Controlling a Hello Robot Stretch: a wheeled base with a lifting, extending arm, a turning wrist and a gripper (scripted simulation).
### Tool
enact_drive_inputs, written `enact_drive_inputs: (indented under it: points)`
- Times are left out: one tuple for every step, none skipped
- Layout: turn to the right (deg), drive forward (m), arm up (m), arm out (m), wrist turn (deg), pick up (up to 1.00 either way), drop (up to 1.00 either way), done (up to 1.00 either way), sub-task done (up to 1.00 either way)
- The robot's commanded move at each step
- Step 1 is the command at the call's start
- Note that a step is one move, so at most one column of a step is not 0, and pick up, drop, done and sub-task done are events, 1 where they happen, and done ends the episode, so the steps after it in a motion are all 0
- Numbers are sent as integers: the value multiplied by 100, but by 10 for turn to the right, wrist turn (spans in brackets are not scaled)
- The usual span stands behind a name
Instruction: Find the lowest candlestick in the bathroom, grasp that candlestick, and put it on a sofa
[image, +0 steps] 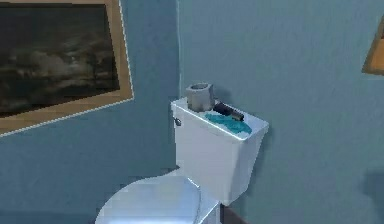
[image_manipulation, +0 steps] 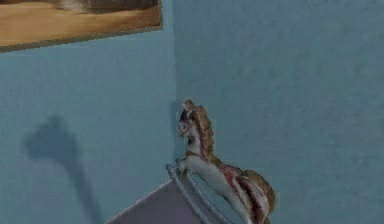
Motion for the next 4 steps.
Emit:
enact_drive_inputs:
  points:
    - [0, 15, 0, 0, 0, 0, 0, 0, 0]
    - [-450, 0, 0, 0, 0, 0, 0, 0, 0]
    - [-450, 0, 0, 0, 0, 0, 0, 0, 0]
    - [-390, 0, 0, 0, 0, 0, 0, 0, 0]
